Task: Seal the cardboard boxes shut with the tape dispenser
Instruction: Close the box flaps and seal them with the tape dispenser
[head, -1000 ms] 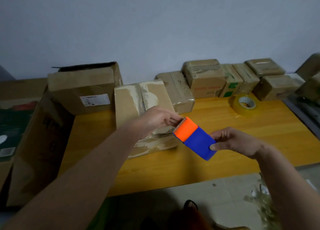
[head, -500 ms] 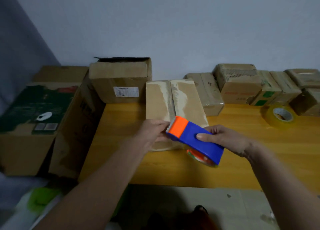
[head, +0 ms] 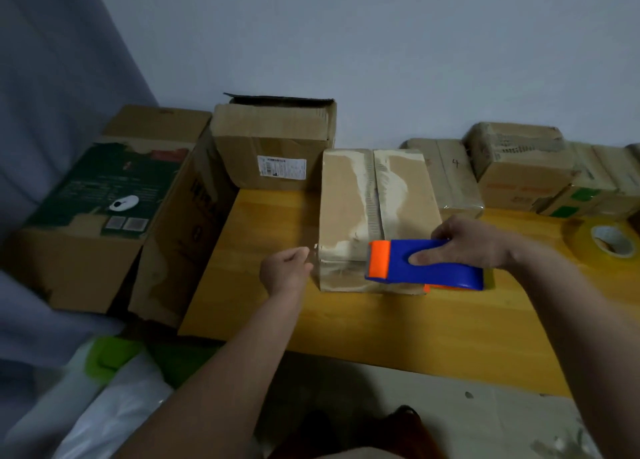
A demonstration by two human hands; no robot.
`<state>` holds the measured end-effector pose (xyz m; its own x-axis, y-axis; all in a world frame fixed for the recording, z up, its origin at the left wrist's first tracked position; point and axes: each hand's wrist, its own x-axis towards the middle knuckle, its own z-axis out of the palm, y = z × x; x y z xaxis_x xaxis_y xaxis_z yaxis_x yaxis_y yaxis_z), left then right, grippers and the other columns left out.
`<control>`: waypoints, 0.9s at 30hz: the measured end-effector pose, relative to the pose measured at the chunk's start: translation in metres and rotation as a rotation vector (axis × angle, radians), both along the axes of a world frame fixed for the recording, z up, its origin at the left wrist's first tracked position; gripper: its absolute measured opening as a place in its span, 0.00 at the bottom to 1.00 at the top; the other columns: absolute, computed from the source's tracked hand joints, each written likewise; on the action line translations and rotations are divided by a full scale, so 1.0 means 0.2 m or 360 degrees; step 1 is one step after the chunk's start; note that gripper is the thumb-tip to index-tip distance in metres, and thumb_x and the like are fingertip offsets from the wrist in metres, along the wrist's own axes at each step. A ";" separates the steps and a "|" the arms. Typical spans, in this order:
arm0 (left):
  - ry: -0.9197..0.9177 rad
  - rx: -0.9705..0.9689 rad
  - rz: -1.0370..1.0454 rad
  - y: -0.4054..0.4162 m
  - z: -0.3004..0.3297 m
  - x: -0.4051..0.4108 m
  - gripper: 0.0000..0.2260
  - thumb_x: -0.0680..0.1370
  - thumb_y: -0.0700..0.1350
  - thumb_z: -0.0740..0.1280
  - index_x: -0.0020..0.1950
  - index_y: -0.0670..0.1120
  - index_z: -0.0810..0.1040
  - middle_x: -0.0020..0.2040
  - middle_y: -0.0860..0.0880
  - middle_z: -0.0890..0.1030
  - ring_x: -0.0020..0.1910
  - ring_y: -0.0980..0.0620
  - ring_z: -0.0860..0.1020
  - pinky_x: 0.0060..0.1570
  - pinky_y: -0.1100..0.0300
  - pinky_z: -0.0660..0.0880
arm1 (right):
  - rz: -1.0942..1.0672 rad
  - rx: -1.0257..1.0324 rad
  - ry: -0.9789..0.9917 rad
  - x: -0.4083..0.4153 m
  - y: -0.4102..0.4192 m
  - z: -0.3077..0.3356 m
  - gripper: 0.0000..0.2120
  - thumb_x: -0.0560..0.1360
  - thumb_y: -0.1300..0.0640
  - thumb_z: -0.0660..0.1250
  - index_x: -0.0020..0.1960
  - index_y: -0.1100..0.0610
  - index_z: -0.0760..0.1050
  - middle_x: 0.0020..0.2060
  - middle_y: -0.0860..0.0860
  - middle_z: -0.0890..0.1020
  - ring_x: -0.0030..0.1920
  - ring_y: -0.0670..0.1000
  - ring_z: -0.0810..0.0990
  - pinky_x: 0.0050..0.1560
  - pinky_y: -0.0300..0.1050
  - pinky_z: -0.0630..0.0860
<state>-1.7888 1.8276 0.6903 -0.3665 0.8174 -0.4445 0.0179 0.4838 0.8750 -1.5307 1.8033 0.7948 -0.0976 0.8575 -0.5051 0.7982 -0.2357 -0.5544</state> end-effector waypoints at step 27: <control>0.1774 0.0680 -0.1467 -0.14 -0.25 0.22 0.42 0.71 0.31 0.56 0.74 0.49 0.32 0.78 0.48 0.37 0.74 0.54 0.31 0.67 0.58 0.25 | 0.0029 -0.0054 -0.0286 0.06 0.20 -0.17 0.30 0.63 0.33 0.72 0.49 0.58 0.77 0.41 0.52 0.81 0.43 0.51 0.79 0.38 0.42 0.74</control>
<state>-1.7456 1.7993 0.6410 0.3526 0.9353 0.0312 0.8961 -0.3470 0.2769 -1.5195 1.8443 0.7615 -0.0186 0.8384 -0.5447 0.8879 -0.2365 -0.3945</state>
